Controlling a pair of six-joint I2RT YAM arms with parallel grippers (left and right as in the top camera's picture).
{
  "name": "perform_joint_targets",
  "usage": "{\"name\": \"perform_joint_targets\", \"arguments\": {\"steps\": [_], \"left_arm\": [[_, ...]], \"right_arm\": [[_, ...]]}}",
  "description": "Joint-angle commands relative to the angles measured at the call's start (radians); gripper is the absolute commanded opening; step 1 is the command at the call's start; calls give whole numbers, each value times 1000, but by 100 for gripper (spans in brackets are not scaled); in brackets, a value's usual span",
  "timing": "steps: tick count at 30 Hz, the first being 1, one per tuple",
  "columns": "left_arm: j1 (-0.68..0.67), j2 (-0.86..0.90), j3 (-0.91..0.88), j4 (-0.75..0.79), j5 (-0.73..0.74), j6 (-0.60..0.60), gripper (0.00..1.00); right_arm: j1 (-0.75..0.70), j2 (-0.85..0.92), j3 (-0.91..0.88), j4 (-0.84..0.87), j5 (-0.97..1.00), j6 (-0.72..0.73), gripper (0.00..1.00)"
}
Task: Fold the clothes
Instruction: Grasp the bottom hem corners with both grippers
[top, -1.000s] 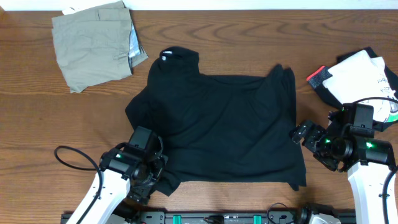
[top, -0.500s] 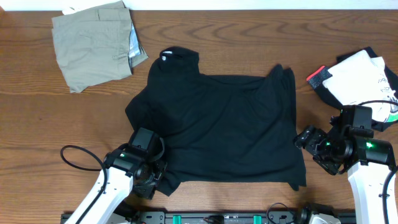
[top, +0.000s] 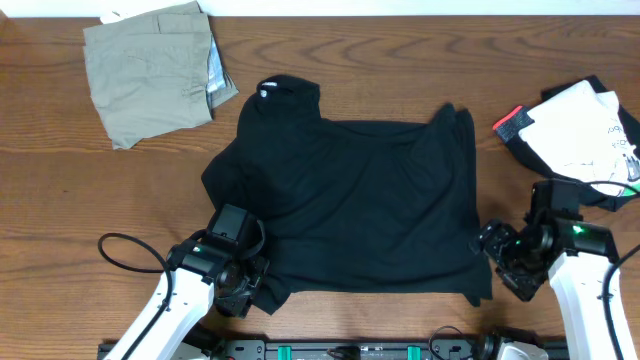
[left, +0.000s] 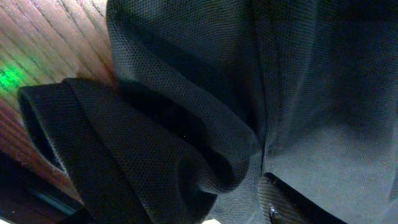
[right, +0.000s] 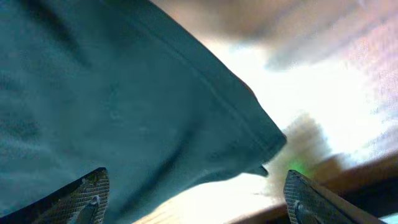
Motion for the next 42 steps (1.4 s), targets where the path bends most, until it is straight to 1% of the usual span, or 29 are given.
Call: {"name": "perform_joint_targets", "arguments": {"steps": [1, 8, 14, 25, 34, 39, 42], "left_arm": [[-4, 5, -4, 0, -6, 9, 63], [-4, 5, -4, 3, -6, 9, 63], [-4, 5, -4, 6, -6, 9, 63], [-4, 5, -4, 15, -6, 9, 63], [-4, 5, -4, 29, -6, 9, 63], [-4, 5, -4, 29, -6, 28, 63], [-4, 5, -4, 28, -6, 28, 62]], "right_arm": [[-13, 2, -23, -16, 22, 73, 87], [-13, 2, -27, -93, 57, 131, 87], [-13, 3, -56, -76, 56, 151, 88], [-13, 5, -140, 57, 39, 164, 89], [-13, 16, -207, 137, 11, 190, 87], [-13, 36, -227, 180, -23, 190, 85], [-13, 45, -227, 195, -23, 190, 80]]}}
